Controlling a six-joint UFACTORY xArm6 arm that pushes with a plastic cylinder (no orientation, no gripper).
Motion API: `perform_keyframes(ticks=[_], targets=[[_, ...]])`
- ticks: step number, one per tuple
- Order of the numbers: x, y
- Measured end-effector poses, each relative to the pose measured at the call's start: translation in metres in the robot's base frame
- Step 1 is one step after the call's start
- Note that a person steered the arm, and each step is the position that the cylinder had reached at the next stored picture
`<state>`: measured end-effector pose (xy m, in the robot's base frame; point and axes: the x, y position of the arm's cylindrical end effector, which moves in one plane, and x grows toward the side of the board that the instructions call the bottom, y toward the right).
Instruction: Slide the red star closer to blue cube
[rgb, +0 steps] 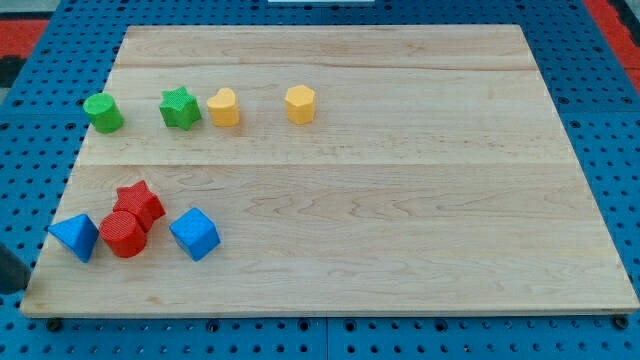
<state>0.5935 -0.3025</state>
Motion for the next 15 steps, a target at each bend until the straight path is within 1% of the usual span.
perform_keyframes(ticks=[2,3,4,6,8,9,10,11,12,13,14,15], targets=[[-0.02,0.007],[-0.04,0.002],[-0.042,0.002],[-0.074,-0.002],[-0.078,0.022],[-0.083,0.05],[-0.095,0.094],[-0.108,0.145],[-0.108,0.216],[-0.108,0.238],[-0.108,0.205],[-0.107,0.144]])
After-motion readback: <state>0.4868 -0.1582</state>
